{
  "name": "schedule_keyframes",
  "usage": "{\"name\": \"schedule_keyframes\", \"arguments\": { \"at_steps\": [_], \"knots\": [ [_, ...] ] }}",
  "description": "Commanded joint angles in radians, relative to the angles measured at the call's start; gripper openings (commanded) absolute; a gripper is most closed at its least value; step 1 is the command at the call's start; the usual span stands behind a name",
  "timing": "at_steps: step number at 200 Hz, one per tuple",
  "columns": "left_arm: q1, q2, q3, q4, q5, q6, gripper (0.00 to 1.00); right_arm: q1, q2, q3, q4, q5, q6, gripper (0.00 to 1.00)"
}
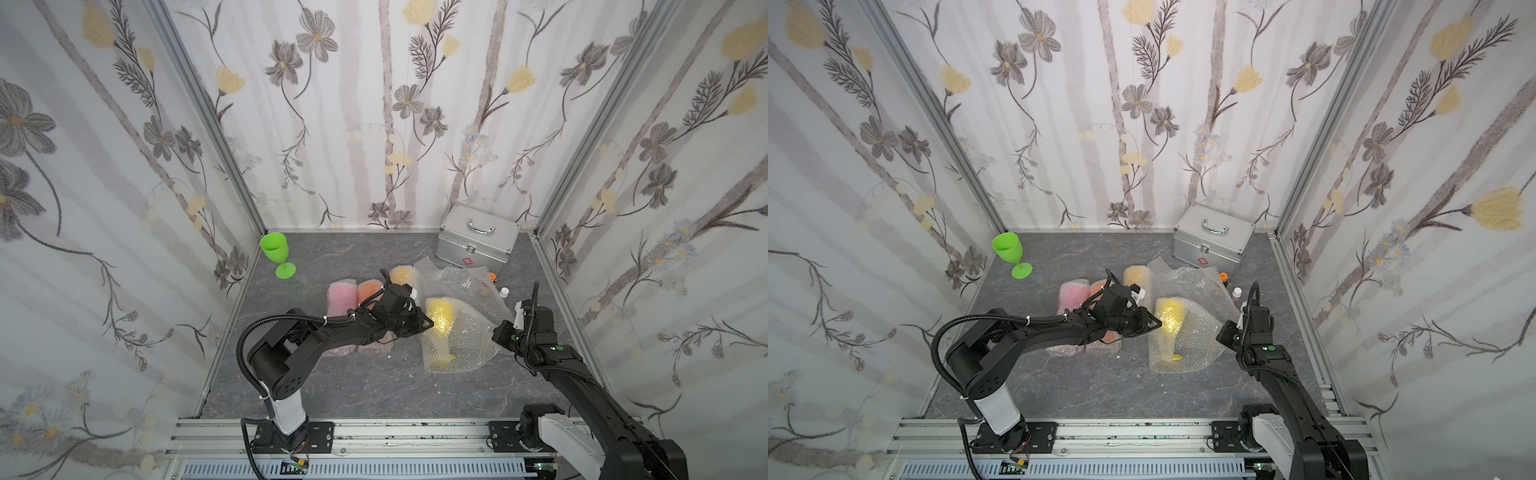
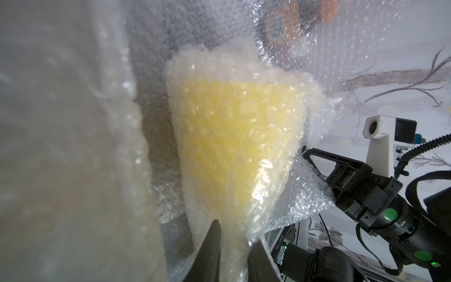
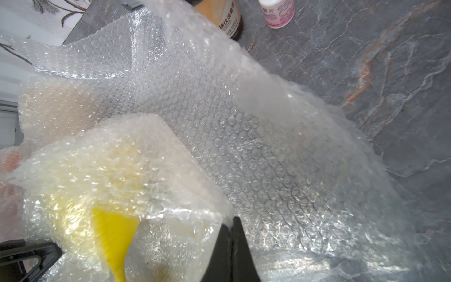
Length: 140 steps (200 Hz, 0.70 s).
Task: Unpack wine glasses from bubble wrap
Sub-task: Unwrap the bubble wrap.
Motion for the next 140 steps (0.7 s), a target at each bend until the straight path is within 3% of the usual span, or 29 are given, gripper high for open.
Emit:
{"name": "schedule_keyframes", "arguments": {
  "at_steps": [1,28,56,104,140],
  "knots": [
    [0.006,-0.013,-0.010,0.062,0.008,-0.023,0.23,-0.021,-0.002,-0.003,0.036,-0.002,0.010,0.00],
    [0.014,-0.009,0.001,0.043,0.008,-0.025,0.28,-0.034,-0.039,-0.001,0.060,-0.024,0.021,0.00],
    [0.020,-0.013,0.043,-0.060,-0.004,0.011,0.40,-0.047,-0.110,0.013,0.078,-0.031,-0.004,0.00],
    [0.004,-0.009,0.253,-0.397,-0.048,0.179,0.61,-0.051,-0.141,0.043,0.103,-0.125,-0.019,0.00],
    [-0.062,0.092,0.435,-0.565,-0.086,0.251,0.71,-0.051,-0.136,0.041,0.126,-0.200,0.005,0.00]
  ]
}}
